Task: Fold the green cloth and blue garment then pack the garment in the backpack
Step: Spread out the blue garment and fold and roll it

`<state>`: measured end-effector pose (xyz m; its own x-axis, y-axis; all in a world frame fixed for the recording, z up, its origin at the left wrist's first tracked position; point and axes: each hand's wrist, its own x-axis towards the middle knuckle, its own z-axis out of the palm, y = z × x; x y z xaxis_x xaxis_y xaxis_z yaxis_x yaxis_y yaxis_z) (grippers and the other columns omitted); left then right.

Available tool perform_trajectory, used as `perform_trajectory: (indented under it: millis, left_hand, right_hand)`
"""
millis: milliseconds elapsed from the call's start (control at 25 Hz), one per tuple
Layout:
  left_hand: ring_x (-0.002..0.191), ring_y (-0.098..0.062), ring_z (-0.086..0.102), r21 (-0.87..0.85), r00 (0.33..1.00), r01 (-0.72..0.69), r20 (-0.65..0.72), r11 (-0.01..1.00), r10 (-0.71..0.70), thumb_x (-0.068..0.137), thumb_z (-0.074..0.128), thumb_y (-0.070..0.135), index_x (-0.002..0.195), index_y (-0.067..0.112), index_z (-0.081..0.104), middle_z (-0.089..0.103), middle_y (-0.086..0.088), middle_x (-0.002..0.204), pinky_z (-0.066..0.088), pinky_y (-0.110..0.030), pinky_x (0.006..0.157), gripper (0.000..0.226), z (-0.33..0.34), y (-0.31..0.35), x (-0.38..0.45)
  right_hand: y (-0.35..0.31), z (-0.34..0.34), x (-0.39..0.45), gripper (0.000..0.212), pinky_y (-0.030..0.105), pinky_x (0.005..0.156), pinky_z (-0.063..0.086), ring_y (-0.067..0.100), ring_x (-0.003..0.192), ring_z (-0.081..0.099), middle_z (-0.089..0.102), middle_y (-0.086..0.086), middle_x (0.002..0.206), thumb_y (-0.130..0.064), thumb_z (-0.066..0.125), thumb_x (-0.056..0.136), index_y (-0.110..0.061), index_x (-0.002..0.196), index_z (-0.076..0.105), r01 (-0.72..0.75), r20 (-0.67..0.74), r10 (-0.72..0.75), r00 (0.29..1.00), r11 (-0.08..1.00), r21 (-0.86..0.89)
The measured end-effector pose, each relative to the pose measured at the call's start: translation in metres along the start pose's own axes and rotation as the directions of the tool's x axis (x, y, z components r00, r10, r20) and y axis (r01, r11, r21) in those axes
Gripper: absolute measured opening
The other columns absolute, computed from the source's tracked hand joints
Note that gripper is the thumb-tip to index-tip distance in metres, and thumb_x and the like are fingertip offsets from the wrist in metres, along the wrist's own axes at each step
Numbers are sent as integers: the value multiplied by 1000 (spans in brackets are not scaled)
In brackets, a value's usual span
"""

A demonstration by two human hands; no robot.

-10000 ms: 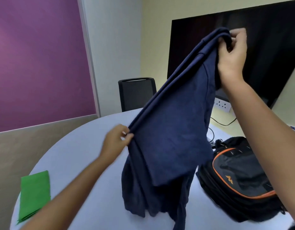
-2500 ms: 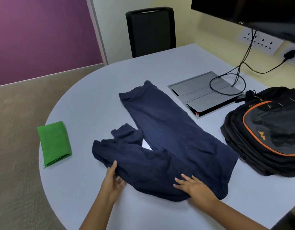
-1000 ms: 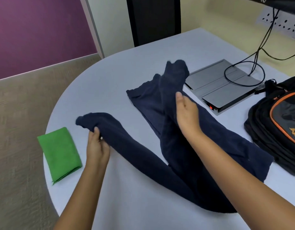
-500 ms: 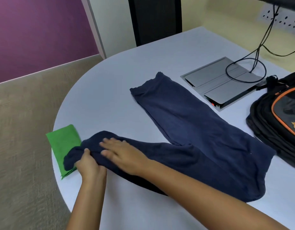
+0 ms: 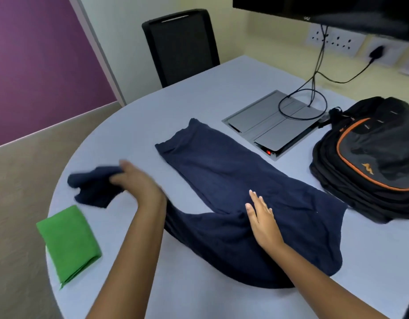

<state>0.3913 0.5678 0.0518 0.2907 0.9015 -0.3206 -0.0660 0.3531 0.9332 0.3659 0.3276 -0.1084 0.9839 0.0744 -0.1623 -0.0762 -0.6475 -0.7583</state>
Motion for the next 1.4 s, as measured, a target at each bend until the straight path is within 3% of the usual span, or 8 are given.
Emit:
perform_trajectory:
  millis: [200, 400, 600, 800, 920, 1040, 1160, 1400]
  left_hand:
    - [137, -19, 31, 261, 735, -136, 674, 956, -79, 95, 33, 54, 145, 16, 29, 32, -1, 151, 22, -33, 115, 63, 123, 14, -15]
    - [143, -21, 18, 437, 558, -506, 823, 744, -104, 98, 27, 47, 149, 20, 13, 18, 0, 156, 15, -35, 115, 59, 103, -55, 9]
    - [146, -24, -2, 149, 160, -987, 810, -66, -565, 80, 11, 78, 148, 30, 16, 3, 9, 158, 4, -51, 115, 84, 22, -155, 29]
    - [145, -24, -14, 163, 291, -953, 722, -255, -628, 85, 8, 72, 147, 36, -11, -19, 11, 156, 2, -56, 114, 74, -13, -188, 26]
    - [144, -26, -16, 170, 287, -955, 742, -243, -606, 34, -37, 84, 145, 35, -16, -23, 9, 155, 3, -57, 113, 123, -16, -195, 24]
    - [144, -27, -16, 185, 295, -953, 745, -240, -598, 21, -44, 80, 146, 35, -16, -23, 9, 155, 3, -57, 113, 135, -17, -194, 23]
    - [145, -27, -14, 182, 302, -950, 748, -255, -591, 23, -41, 82, 146, 35, -14, -22, 9, 155, 6, -56, 113, 135, -19, -191, 19]
    - [145, -31, -7, 233, 326, -945, 735, -231, -594, 80, 12, 78, 148, 32, -10, -19, 8, 156, 18, -52, 112, 84, -56, -193, -9]
  right_hand:
    - [-17, -47, -11, 50, 34, 119, 7, -5, 133, 4, 17, -27, 142, -43, 29, 98, -36, 146, 19, 7, -181, 29, 983, 981, 195]
    - [7, -40, -32, 56, 29, 119, 0, 0, 142, -2, 8, -21, 151, -58, 21, 94, -37, 146, 11, 149, -153, -180, 972, 970, -192]
    - [20, 12, -30, 62, 38, 113, 18, 16, 140, 27, 30, -7, 152, -63, 14, 94, -31, 144, 28, 368, 292, -245, 924, 777, -511]
    - [35, 7, 4, 73, 60, 111, 7, 18, 141, -10, -10, -12, 155, -74, -1, 79, -41, 144, -8, 326, 394, -68, 916, 699, -637]
    - [41, 15, -1, 71, 60, 97, 40, 26, 140, 24, 26, -7, 154, -72, 9, 87, -33, 147, 13, 265, 395, 13, 919, 721, -640]
    - [41, 14, 3, 80, 64, 106, 24, 26, 144, 1, 13, -7, 158, -78, 22, 82, -38, 146, -4, 328, 428, -27, 903, 686, -649]
    - [44, 6, 1, 103, 58, 110, -11, 21, 140, -27, -22, -13, 154, -79, 42, 68, -47, 127, -36, 415, 498, -74, 864, 664, -622]
    - [58, -23, -17, 106, 51, 111, -16, 17, 138, -32, -28, -17, 150, -66, 58, 73, -48, 130, -30, 526, 624, -96, 776, 646, -554]
